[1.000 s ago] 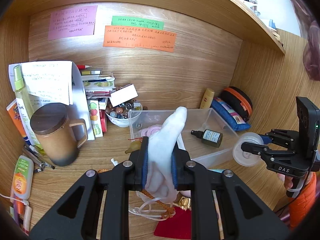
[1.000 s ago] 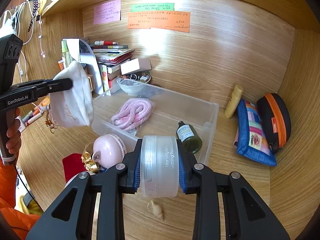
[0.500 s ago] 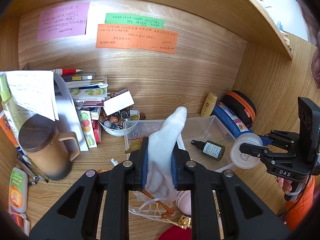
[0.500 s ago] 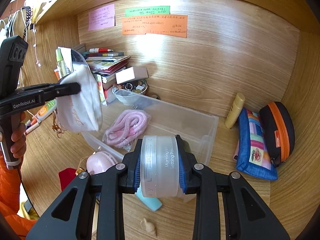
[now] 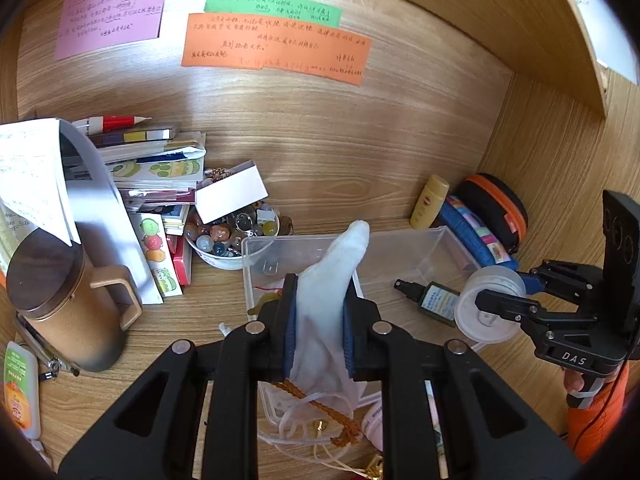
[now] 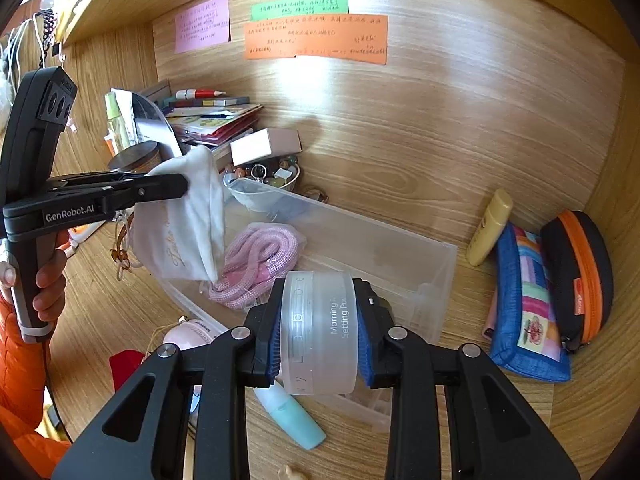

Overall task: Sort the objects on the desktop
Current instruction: 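Lift the pouch and jar and carry both over the clear box, then lower the pouch and jar into the box and open both grippers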

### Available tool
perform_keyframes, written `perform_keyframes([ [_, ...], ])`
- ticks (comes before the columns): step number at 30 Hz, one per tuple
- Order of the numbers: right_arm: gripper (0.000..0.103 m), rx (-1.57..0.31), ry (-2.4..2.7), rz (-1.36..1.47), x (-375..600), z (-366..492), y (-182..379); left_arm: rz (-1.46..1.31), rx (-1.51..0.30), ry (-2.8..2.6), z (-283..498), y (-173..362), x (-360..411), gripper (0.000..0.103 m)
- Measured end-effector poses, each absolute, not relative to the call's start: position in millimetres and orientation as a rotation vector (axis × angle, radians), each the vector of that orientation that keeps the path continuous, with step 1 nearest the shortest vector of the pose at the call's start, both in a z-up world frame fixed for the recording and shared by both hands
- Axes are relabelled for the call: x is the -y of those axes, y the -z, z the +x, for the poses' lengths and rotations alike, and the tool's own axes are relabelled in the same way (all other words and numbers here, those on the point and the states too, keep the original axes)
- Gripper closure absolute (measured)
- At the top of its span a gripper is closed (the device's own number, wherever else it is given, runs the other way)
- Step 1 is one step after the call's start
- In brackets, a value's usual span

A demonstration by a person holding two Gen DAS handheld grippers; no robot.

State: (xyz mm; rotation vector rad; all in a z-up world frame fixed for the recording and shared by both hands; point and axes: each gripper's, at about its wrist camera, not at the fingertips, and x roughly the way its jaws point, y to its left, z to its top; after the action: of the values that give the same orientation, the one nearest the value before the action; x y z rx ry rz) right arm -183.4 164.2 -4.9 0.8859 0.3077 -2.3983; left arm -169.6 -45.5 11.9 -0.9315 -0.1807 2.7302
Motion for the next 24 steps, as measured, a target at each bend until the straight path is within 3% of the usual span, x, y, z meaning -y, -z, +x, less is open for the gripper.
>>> perform_keyframes([
  [24,0.076,-0.386,2.306,1.003,-130,-204,44,-1.045,0.069,-2.736,-187,20,38,0.082],
])
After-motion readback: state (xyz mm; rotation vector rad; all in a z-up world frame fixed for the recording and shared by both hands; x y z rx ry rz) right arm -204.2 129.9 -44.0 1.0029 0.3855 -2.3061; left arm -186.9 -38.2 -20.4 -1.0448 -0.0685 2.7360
